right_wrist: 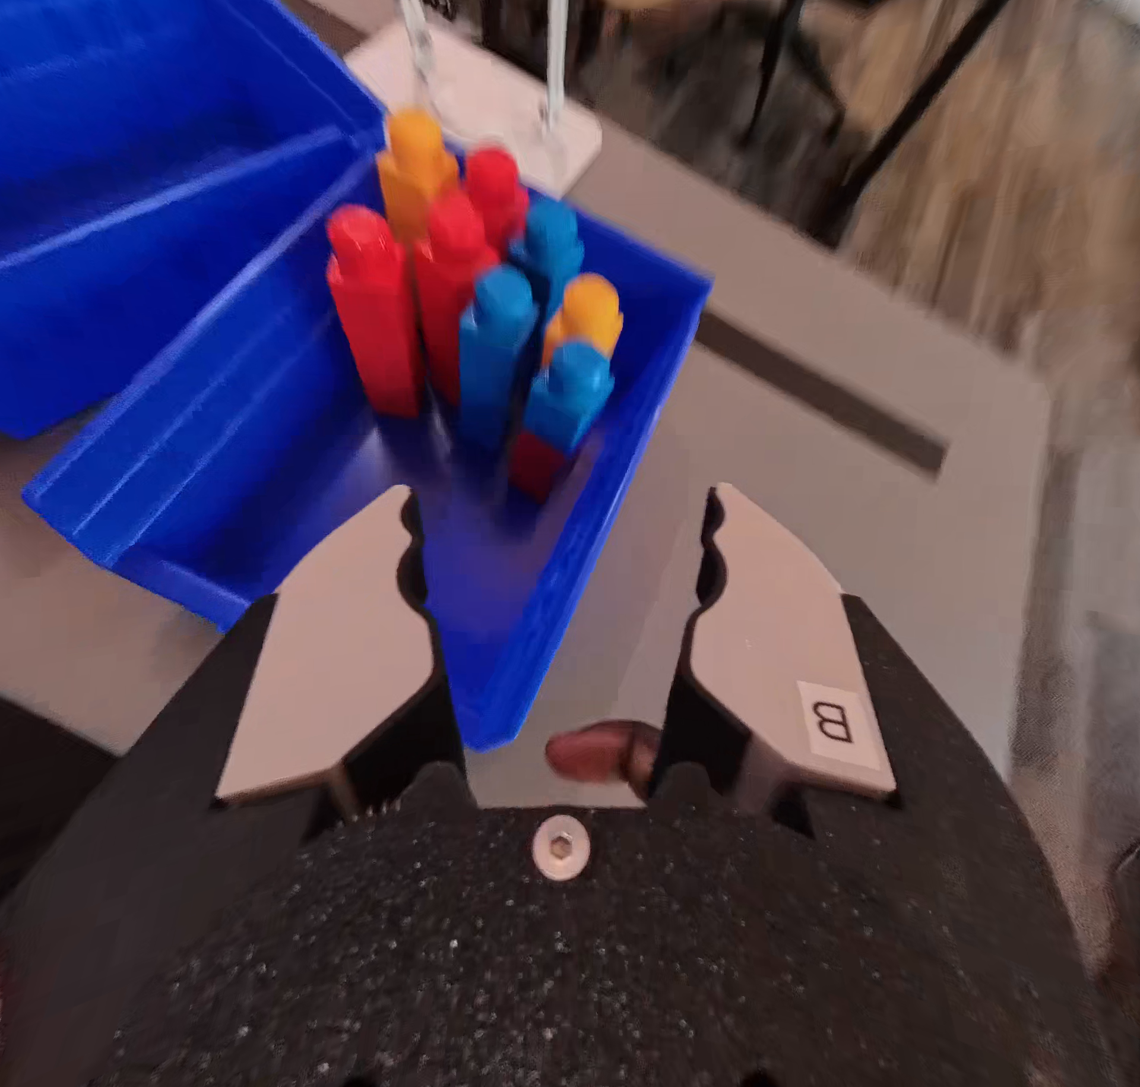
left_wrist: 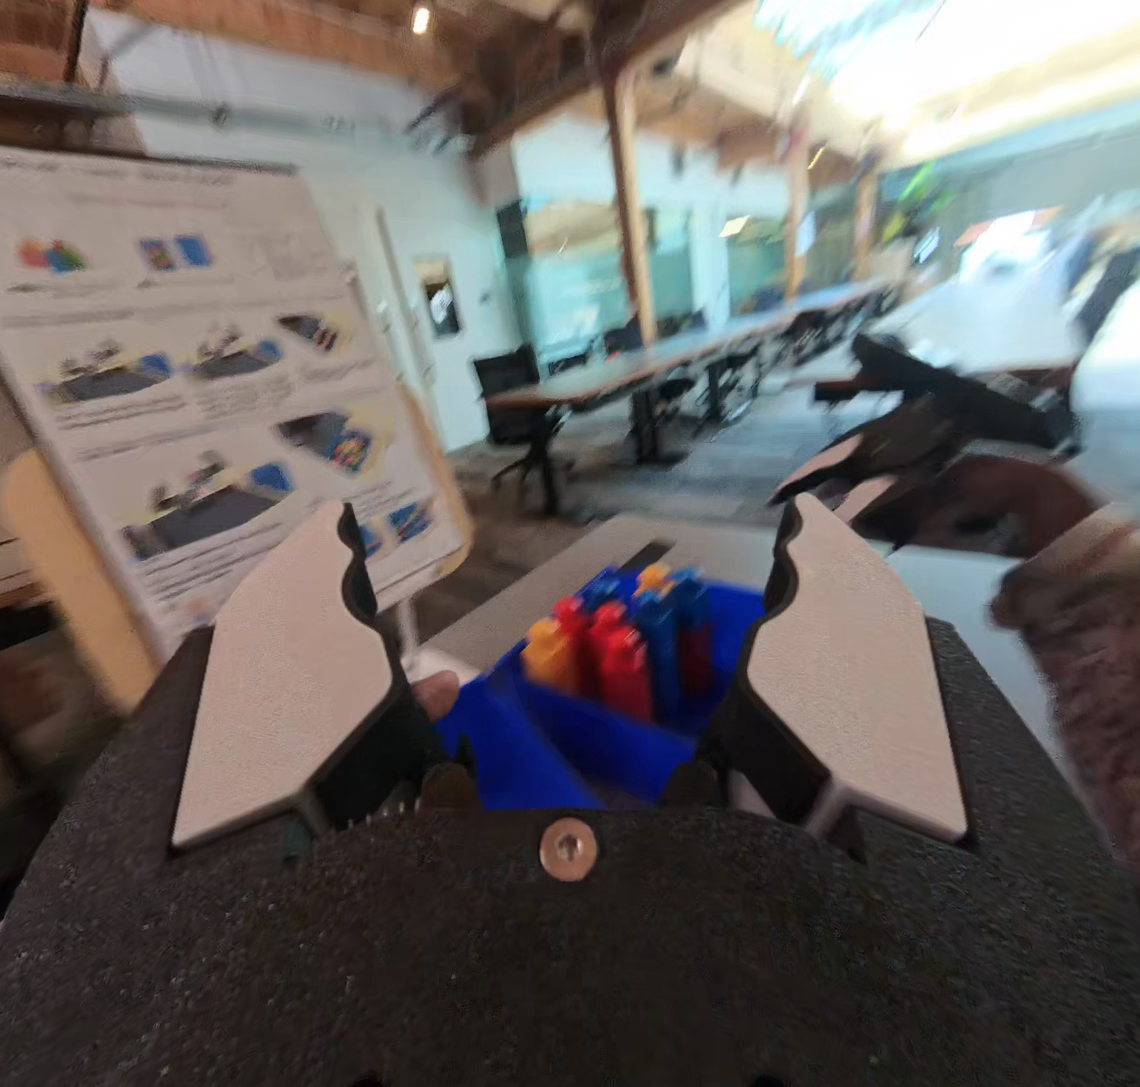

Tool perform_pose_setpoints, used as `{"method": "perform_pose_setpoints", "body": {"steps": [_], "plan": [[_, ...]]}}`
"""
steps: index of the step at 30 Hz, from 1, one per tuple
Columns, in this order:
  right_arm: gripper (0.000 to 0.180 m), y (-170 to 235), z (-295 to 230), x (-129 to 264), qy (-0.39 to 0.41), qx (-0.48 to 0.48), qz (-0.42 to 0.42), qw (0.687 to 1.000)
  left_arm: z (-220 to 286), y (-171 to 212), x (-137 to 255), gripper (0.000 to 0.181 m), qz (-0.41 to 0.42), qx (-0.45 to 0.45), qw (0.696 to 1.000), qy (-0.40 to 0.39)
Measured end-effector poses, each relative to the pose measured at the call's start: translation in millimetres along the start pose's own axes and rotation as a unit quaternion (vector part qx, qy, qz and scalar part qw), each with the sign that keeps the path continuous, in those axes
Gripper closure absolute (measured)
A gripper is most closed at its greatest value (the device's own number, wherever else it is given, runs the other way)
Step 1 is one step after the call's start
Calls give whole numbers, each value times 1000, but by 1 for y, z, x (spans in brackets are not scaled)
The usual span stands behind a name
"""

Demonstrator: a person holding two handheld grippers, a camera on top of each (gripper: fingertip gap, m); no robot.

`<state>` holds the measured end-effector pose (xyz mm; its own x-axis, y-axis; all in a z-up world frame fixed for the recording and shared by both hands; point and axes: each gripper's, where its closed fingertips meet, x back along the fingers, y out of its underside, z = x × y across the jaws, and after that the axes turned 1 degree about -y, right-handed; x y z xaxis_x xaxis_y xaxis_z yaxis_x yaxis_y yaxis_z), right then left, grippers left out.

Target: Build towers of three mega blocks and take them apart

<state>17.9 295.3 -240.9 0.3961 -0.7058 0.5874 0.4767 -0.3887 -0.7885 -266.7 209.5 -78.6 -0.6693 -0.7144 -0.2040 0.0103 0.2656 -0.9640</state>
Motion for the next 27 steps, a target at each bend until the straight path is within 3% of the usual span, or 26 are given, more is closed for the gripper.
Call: {"method": "perform_pose_setpoints", "body": {"steps": [3, 7, 12, 17, 21, 27], "plan": [[82, -54, 3, 19, 35, 85, 99, 991, 57, -18, -12, 48, 54, 94, 989, 98], [68, -79, -3, 41, 29, 83, 188, 978, 113, 32, -15, 49, -32, 114, 986, 120], [59, -8, -22, 32, -37, -5, 217, 975, 158, 136, -5, 66, -144, 170, 973, 56], [57, 87, -29, -4, -25, -62, 145, 987, 156, 213, -16, 69, -236, 169, 957, -20], [74, 110, -32, -21, -16, -99, 129, 987, 156, 257, -28, 84, -319, 112, 940, -34], [99, 112, -22, -38, 40, -83, 100, 991, 129, 270, -50, 112, -314, 60, 942, -103]]}}
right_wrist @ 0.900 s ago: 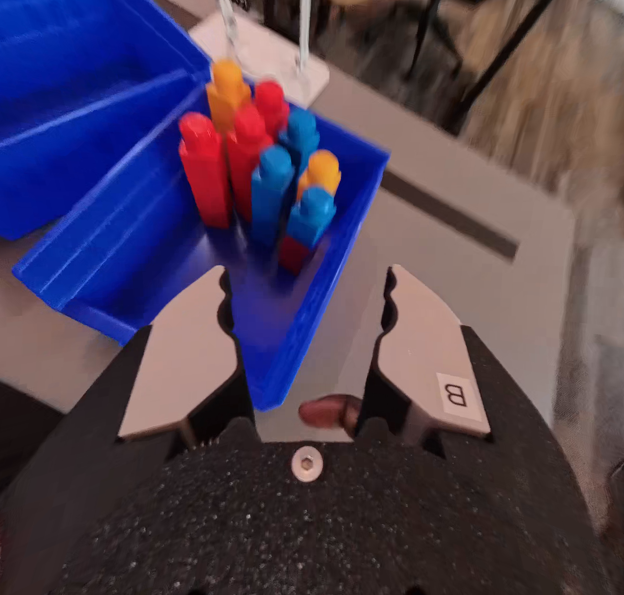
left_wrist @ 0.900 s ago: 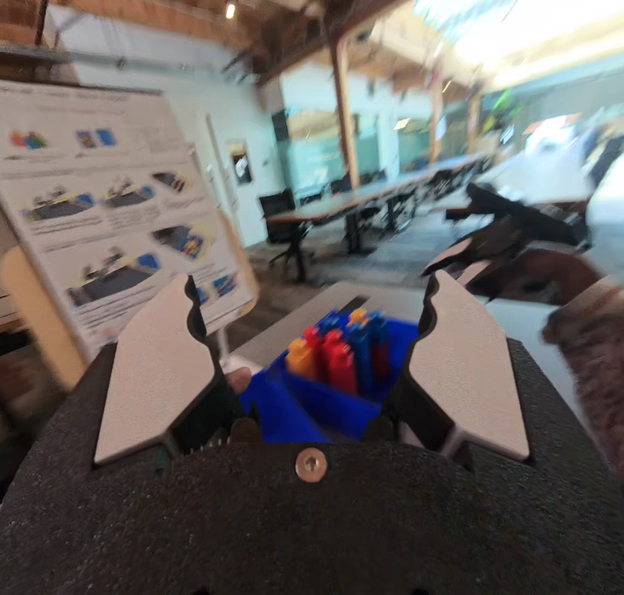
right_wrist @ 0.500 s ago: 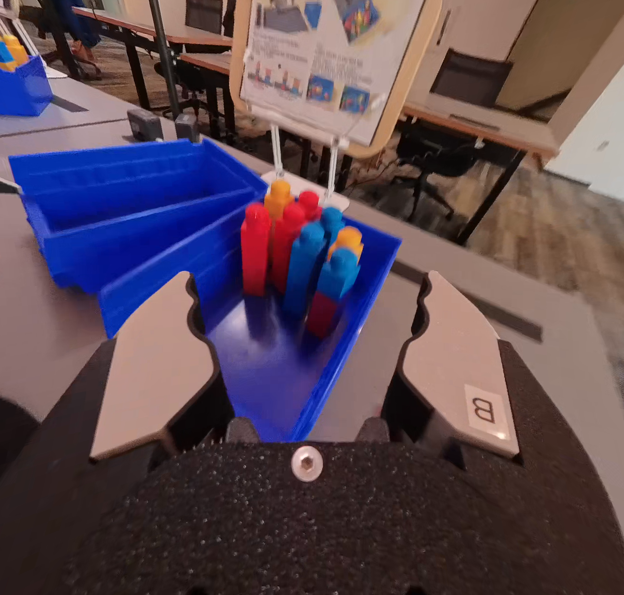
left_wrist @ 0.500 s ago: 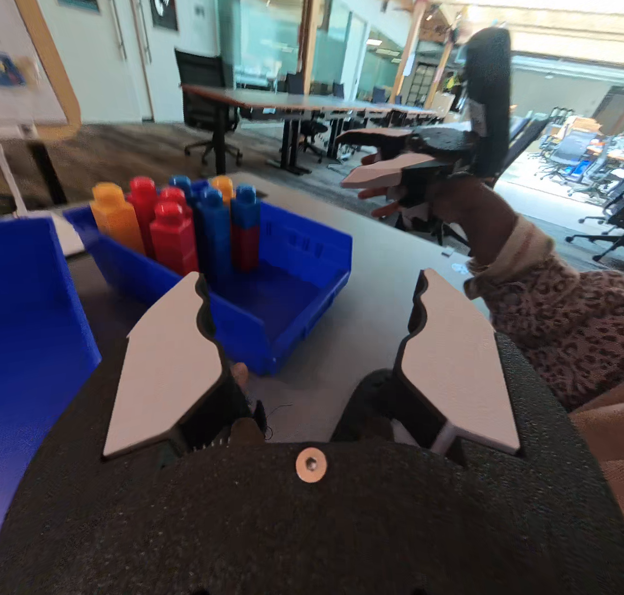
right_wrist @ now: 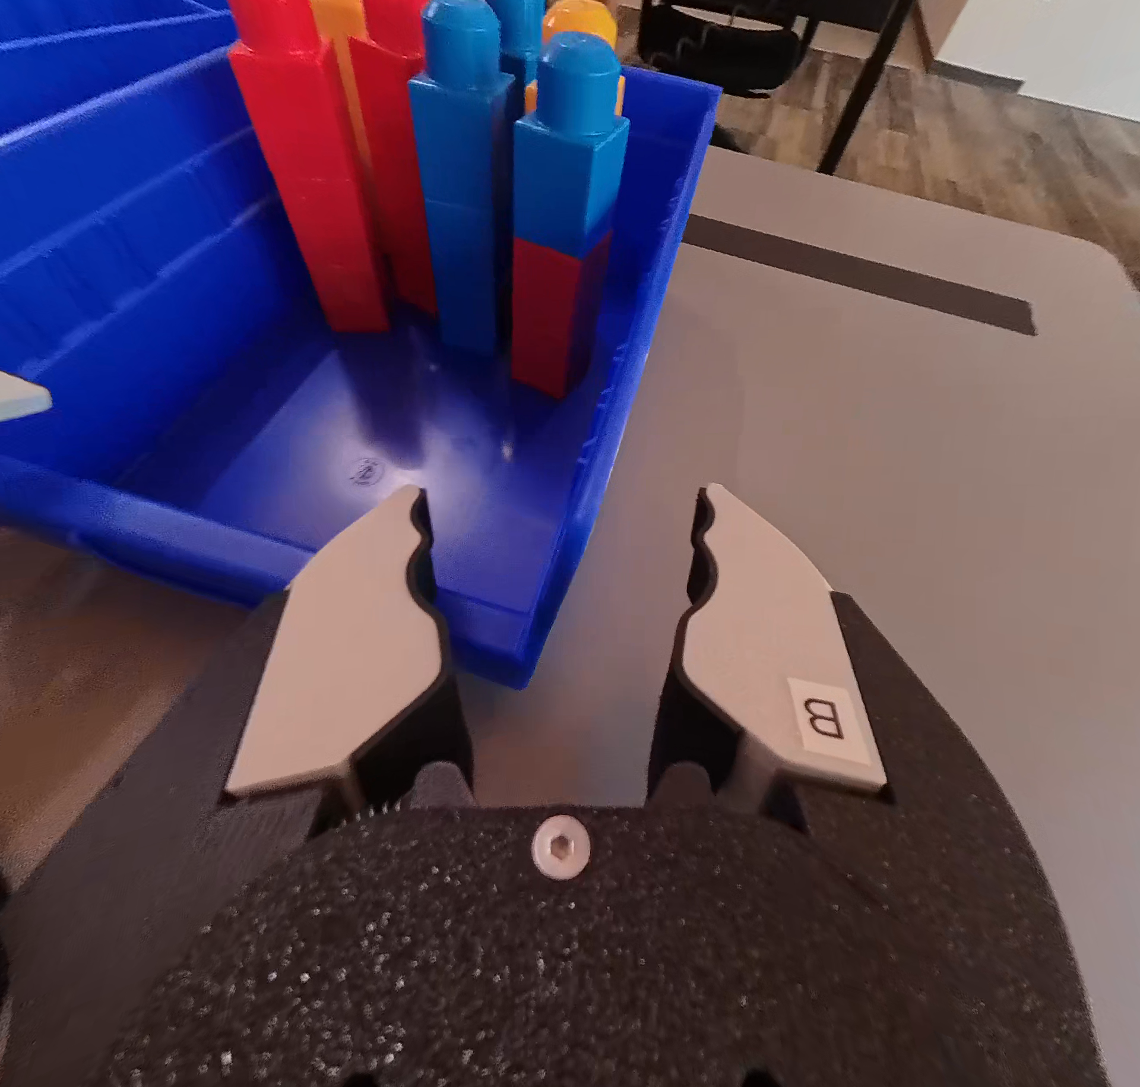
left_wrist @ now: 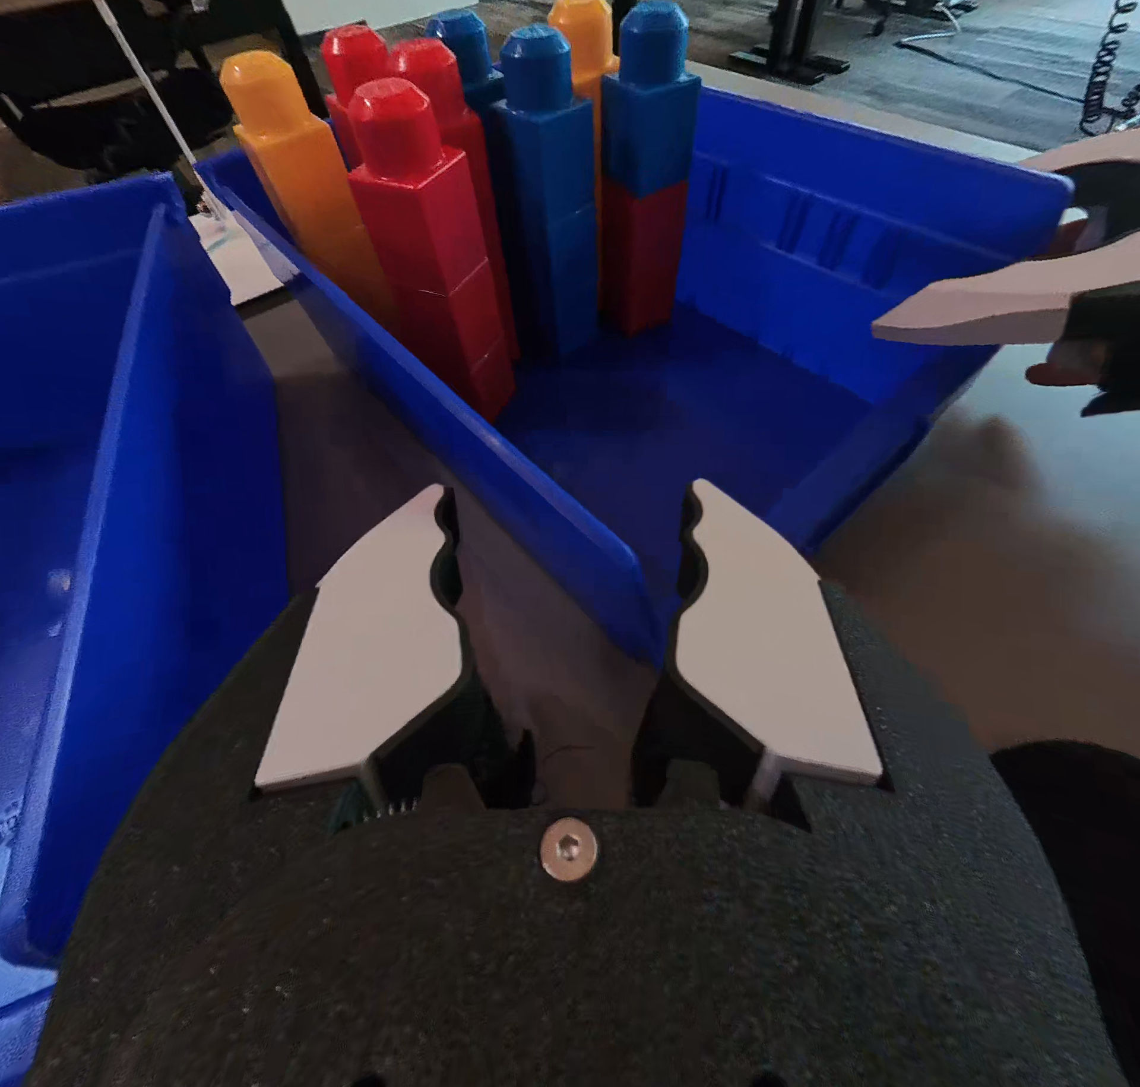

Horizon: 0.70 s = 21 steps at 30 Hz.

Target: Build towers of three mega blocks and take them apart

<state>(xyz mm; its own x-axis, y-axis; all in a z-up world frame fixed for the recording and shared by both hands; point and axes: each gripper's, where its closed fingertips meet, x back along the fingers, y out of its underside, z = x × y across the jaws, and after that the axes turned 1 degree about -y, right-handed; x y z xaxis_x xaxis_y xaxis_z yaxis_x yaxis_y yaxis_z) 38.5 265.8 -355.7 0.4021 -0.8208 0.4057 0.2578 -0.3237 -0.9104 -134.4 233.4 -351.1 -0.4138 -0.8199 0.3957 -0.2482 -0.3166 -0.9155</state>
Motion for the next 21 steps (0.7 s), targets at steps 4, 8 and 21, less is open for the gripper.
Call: {"method": "perform_pose_setpoints", "body": {"steps": [4, 8, 21], "plan": [[127, 3, 1, -11, 23, 15, -29, 999, 2, 5, -14, 123, -31, -6, 999, 6], [174, 7, 3, -15, 67, 23, -44, 997, -10, 3, -18, 138, -36, -21, 998, -45], [176, -20, 0, 30, 155, 59, -3, 986, -11, -27, 11, 162, 38, -107, 990, -78]]}}
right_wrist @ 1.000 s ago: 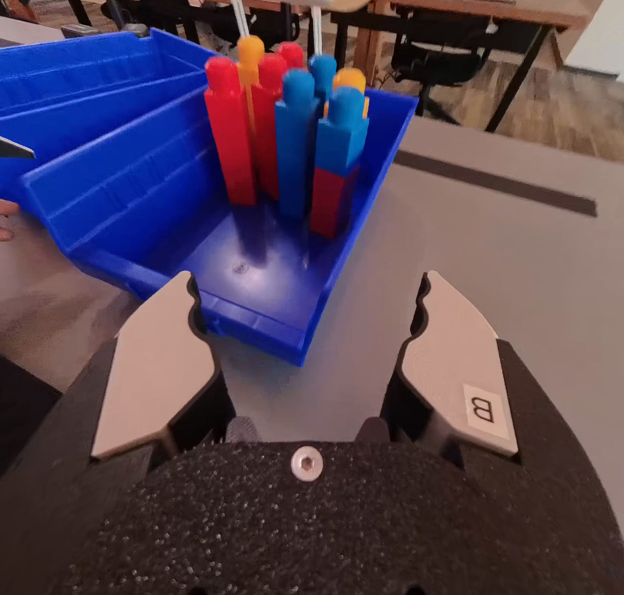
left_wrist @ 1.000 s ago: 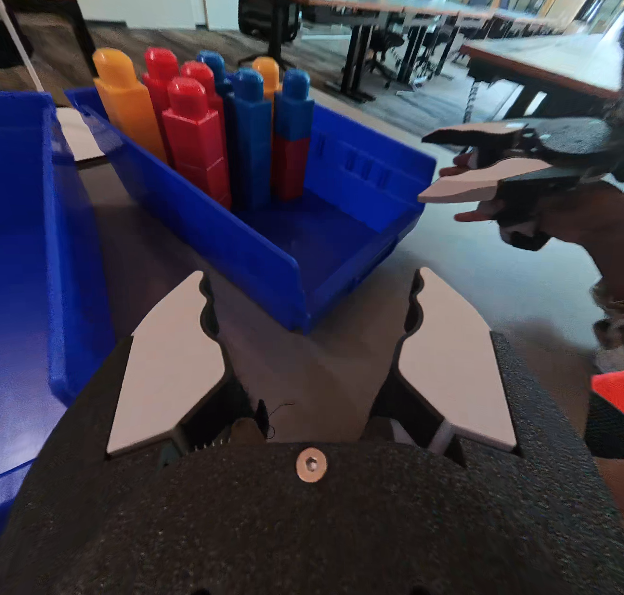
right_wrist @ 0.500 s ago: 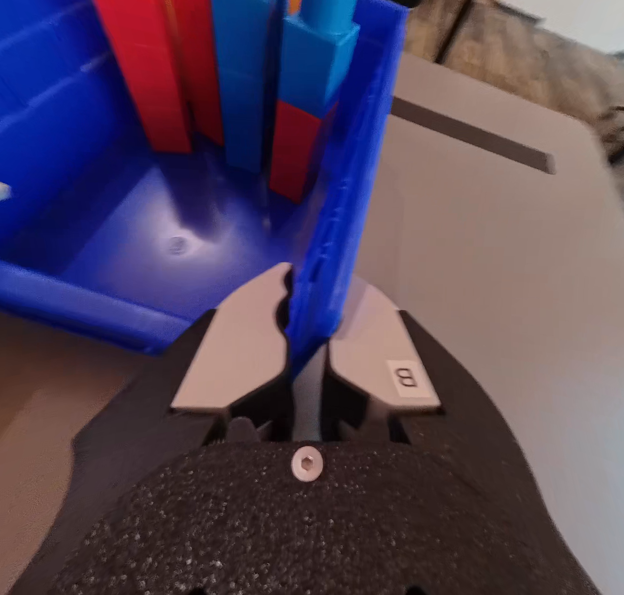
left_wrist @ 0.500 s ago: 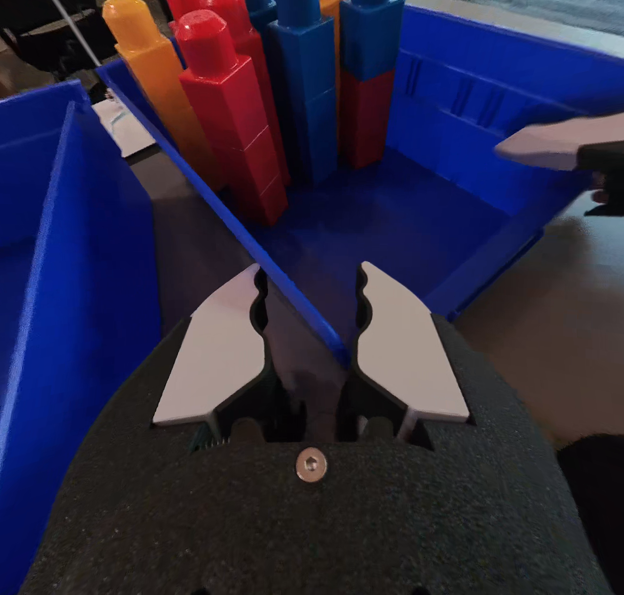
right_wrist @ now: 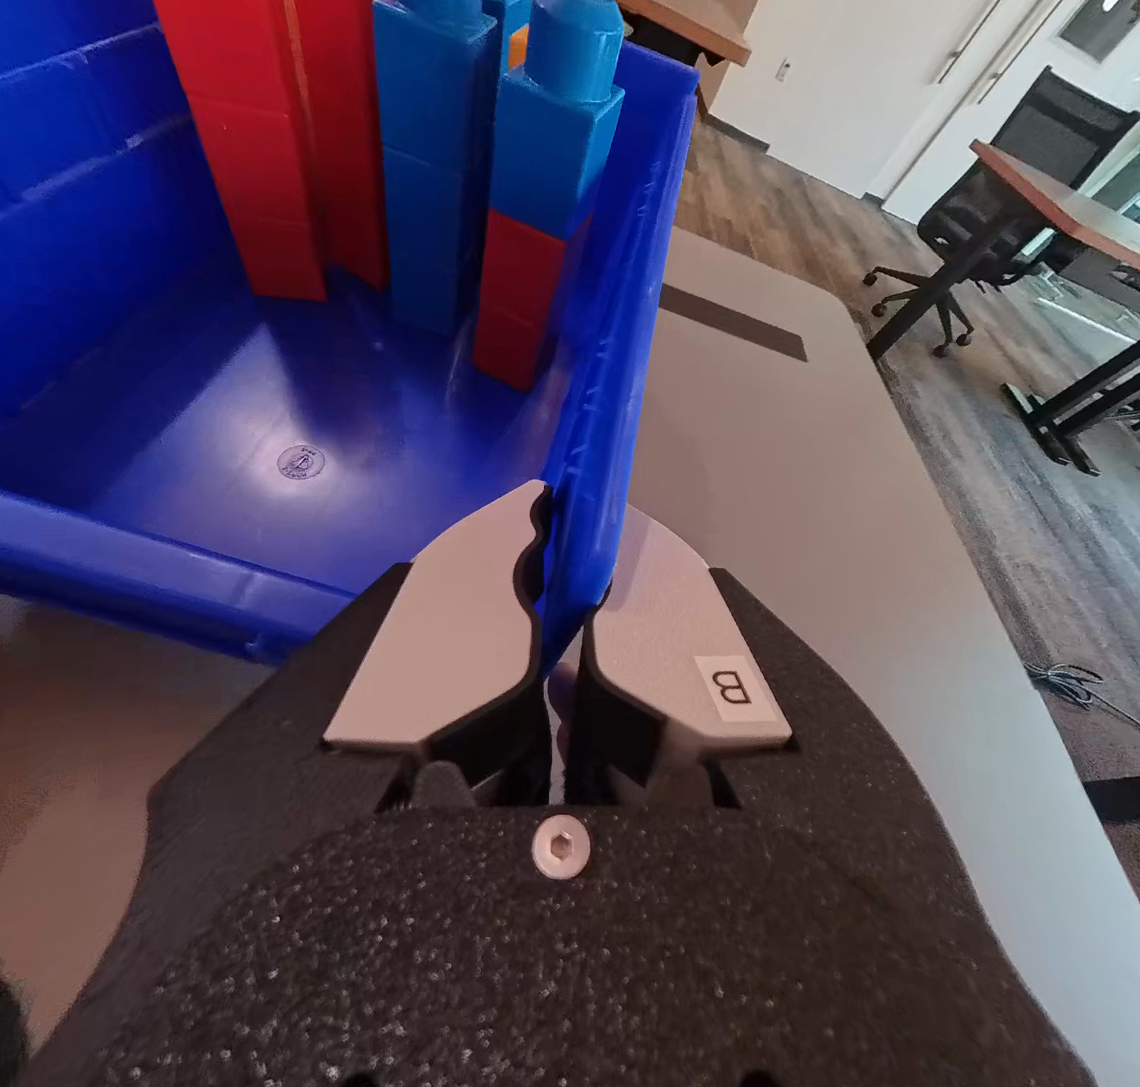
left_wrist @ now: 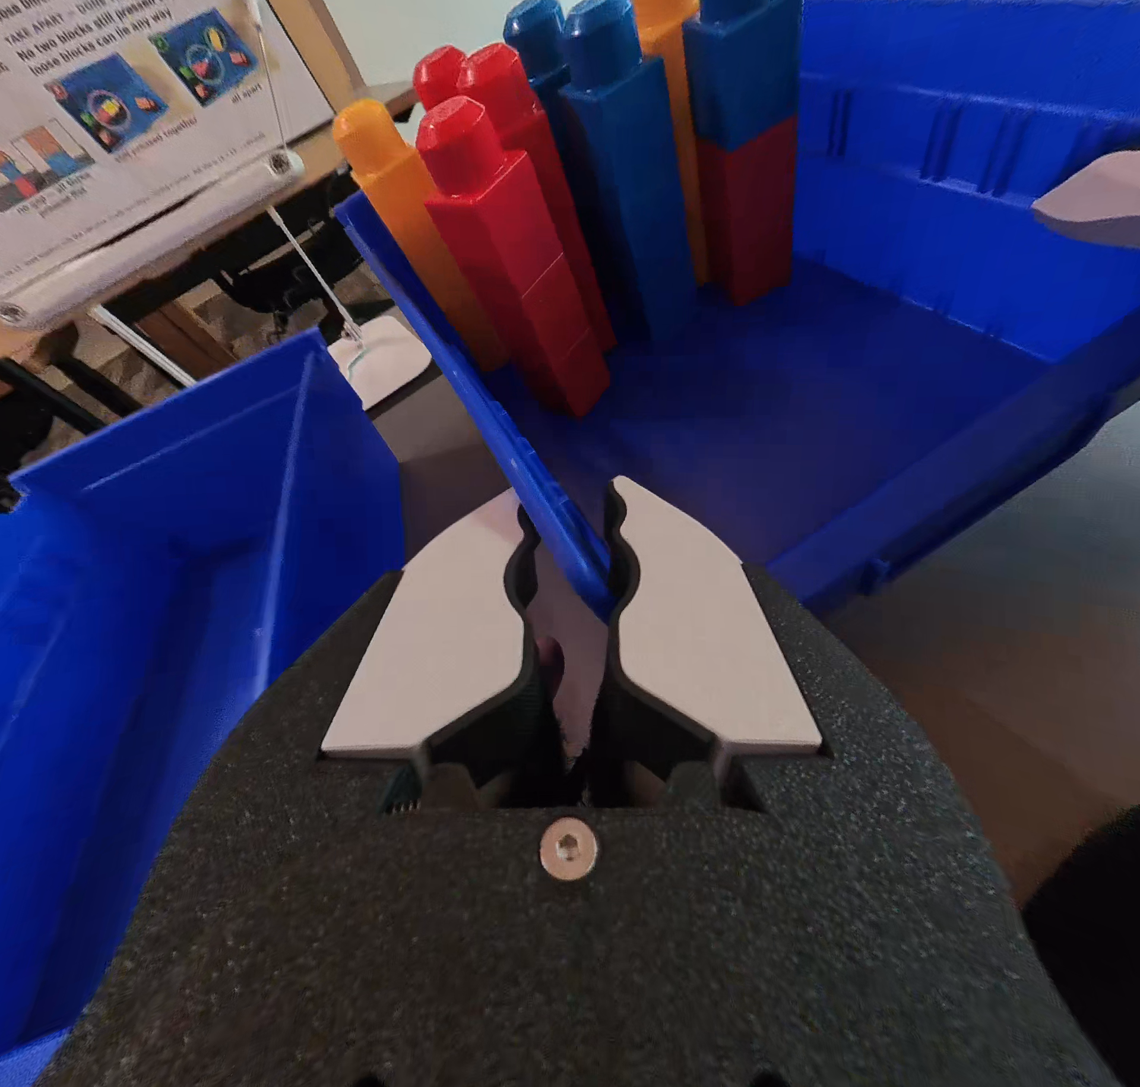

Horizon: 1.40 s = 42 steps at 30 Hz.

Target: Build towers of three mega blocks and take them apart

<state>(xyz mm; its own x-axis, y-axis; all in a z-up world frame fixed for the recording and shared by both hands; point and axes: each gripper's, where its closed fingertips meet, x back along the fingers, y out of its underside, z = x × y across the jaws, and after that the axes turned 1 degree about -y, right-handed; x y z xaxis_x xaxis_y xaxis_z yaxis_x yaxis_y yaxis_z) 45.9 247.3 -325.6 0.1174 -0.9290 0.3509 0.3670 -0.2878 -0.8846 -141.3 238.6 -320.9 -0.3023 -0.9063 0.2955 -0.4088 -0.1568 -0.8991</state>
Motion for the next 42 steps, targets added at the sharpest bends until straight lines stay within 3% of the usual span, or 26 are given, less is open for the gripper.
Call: {"method": "perform_pose_setpoints", "body": {"steps": [9, 19, 33, 42], "plan": [[176, -77, -28, 31, -21, -10, 25, 999, -58, -46, 61, 162, 13, -6, 999, -32], [175, -165, -128, 40, -96, 11, 78, 992, -159, -38, 149, 162, 10, -10, 992, -126], [175, -246, -344, 49, -244, 36, 154, 957, -301, 50, 295, 162, -44, 20, 956, -289], [174, -237, -455, 48, -319, 35, 156, 934, -340, 121, 353, 163, -100, 58, 929, -351]]}}
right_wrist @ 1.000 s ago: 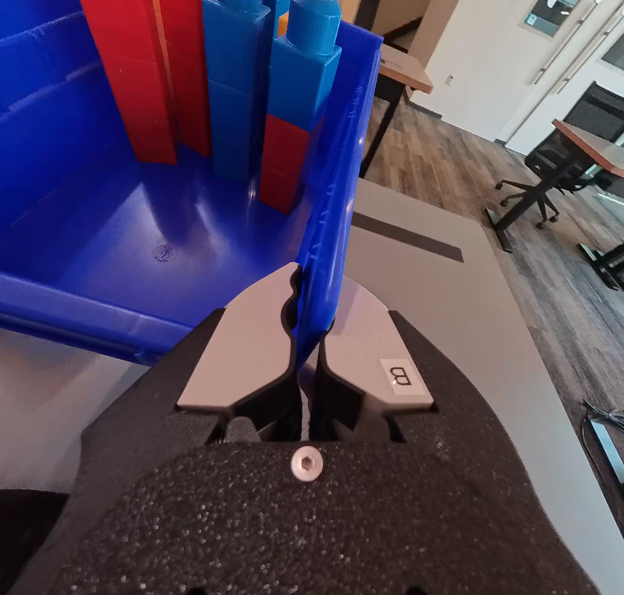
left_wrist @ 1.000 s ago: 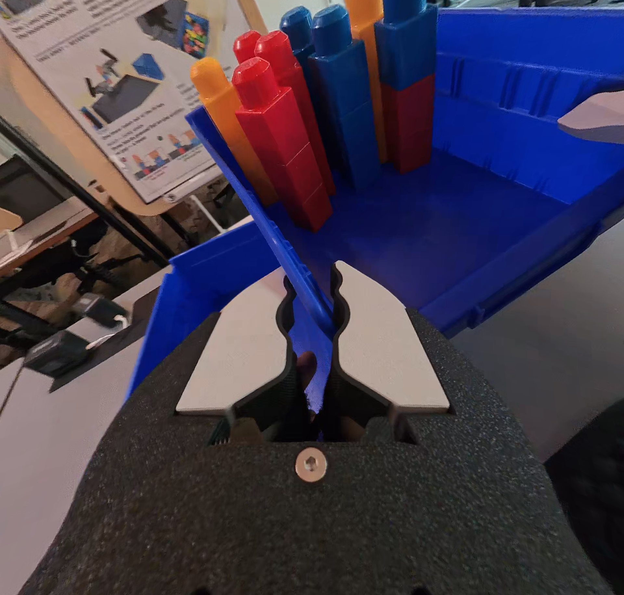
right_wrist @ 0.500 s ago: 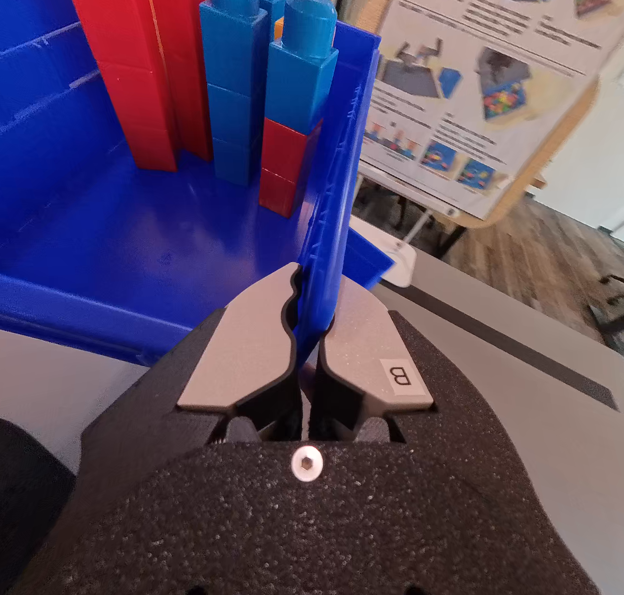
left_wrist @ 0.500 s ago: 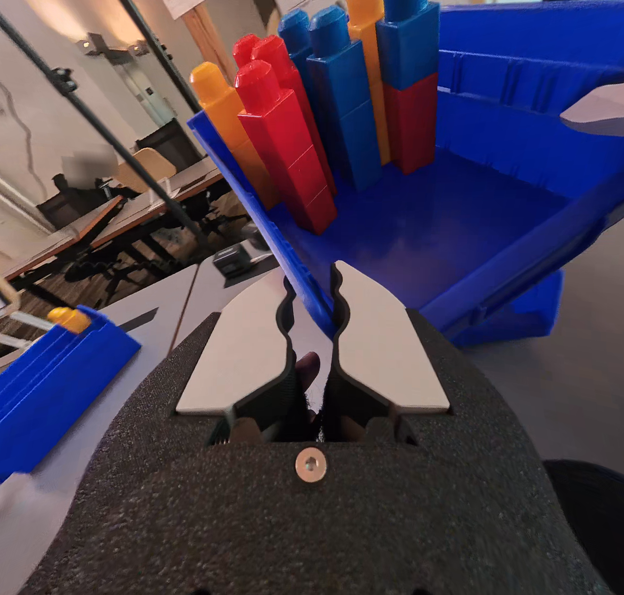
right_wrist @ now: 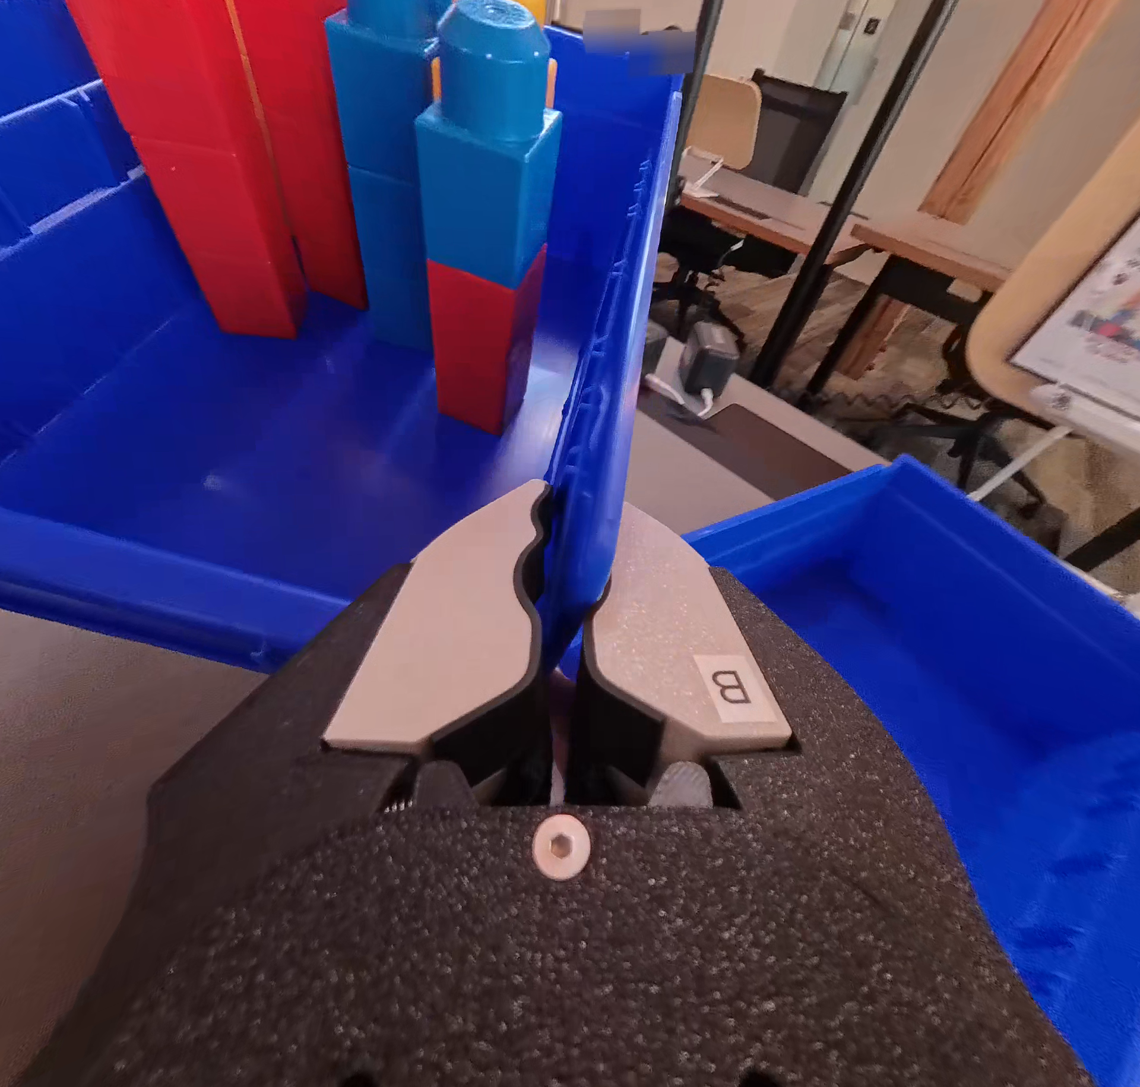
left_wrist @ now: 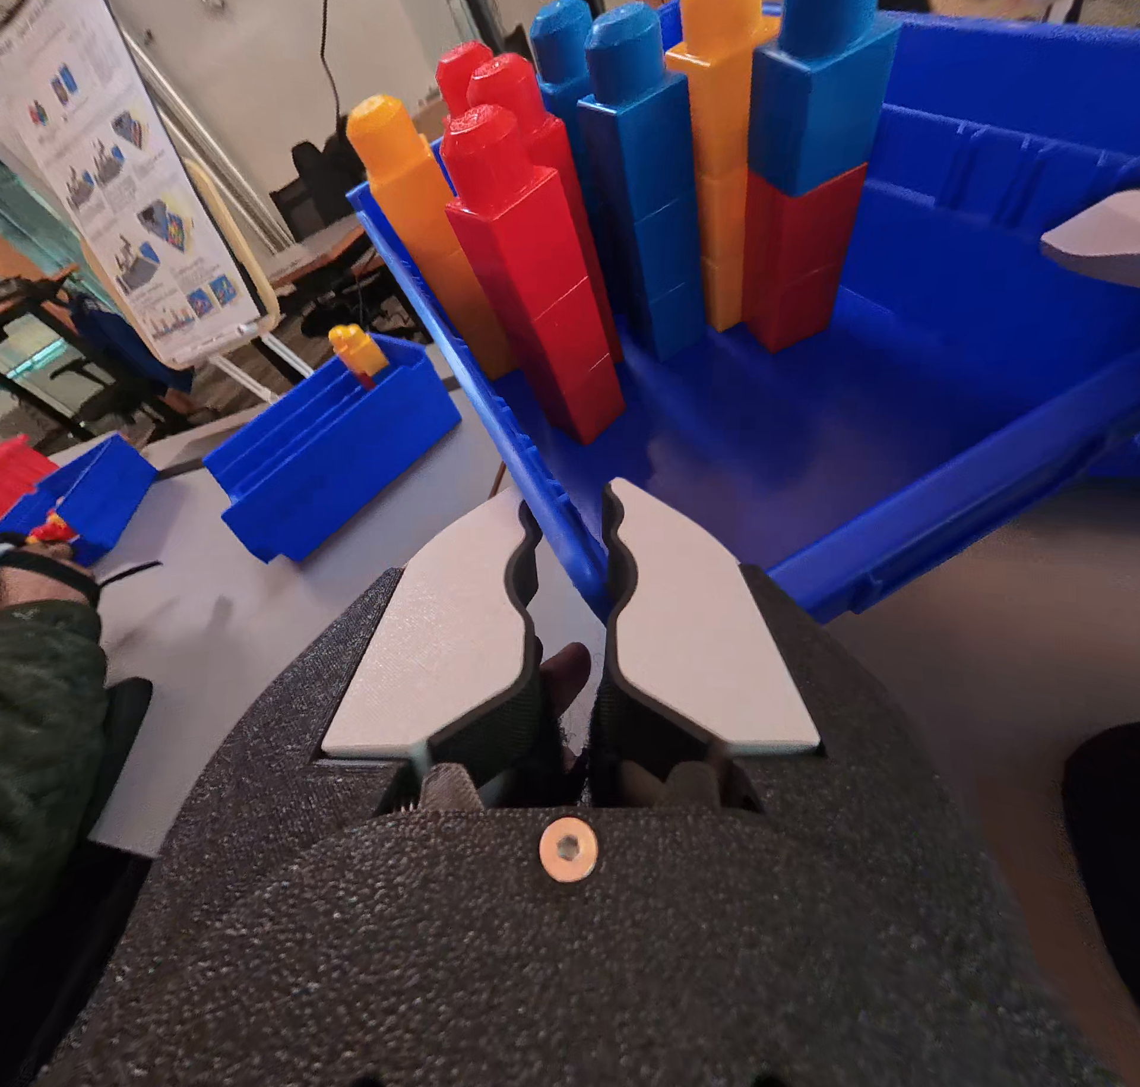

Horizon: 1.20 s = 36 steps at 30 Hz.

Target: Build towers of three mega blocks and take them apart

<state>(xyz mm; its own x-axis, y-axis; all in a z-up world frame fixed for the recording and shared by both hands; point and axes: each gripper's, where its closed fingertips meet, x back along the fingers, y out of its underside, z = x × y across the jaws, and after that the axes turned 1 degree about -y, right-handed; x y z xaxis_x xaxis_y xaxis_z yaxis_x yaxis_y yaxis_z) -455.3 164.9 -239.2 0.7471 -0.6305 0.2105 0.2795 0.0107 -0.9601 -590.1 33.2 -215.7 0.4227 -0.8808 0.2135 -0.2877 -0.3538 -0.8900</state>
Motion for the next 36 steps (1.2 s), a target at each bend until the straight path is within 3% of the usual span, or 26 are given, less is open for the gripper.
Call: {"method": "perform_pose_setpoints", "body": {"steps": [10, 14, 18, 22, 29, 32, 36], "plan": [[175, 67, -29, -22, -17, 15, -88, 996, 15, 80, -21, 166, -78, 30, 996, 22], [174, 94, -34, -26, -28, 14, -134, 990, 25, 100, -28, 165, -111, 43, 992, 46], [171, 106, -37, -31, -27, 31, -129, 991, 25, 110, -34, 165, -106, 29, 993, 34], [164, 114, -43, -26, -48, 104, -136, 984, 26, 118, -37, 161, -107, 13, 993, 52], [109, 83, -23, 22, -53, 70, -78, 993, 23, 75, -24, 113, -26, 20, 998, 62], [89, 64, 32, 57, 42, 67, -7, 997, 37, 47, -15, 92, 25, 34, 995, 87], [93, 64, 116, 112, 193, 59, 28, 979, 66, 11, -4, 78, 91, 48, 987, 122]]}}
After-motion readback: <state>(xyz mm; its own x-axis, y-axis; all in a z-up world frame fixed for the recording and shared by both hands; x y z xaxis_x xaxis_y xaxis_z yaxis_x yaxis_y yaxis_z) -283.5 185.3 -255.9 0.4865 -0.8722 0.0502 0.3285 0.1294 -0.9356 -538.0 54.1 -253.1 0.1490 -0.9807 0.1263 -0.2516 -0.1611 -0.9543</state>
